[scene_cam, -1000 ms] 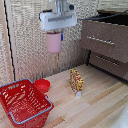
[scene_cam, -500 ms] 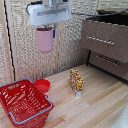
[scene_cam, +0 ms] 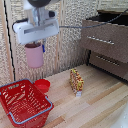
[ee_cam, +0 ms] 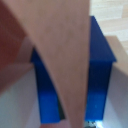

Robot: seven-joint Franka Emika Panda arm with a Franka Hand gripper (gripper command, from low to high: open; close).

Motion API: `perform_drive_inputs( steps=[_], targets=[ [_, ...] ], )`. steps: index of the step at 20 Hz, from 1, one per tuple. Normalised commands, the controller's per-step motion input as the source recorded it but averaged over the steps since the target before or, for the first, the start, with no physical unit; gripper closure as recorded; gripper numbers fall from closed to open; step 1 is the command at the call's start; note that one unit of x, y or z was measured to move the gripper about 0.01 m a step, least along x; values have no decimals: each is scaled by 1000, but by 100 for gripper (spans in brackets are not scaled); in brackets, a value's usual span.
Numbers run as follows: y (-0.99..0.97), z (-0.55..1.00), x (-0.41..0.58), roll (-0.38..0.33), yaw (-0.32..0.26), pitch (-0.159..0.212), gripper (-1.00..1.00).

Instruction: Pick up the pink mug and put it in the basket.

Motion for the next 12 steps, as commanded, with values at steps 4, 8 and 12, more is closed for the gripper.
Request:
perform_drive_inputs(
  steps=[4, 8, 12],
  targets=[
    [391, -544, 8, 119, 0, 12, 100],
    [434, -528, 0, 111, 0, 49, 100],
    [444, -583, 0, 95, 0, 79, 100]
  ],
)
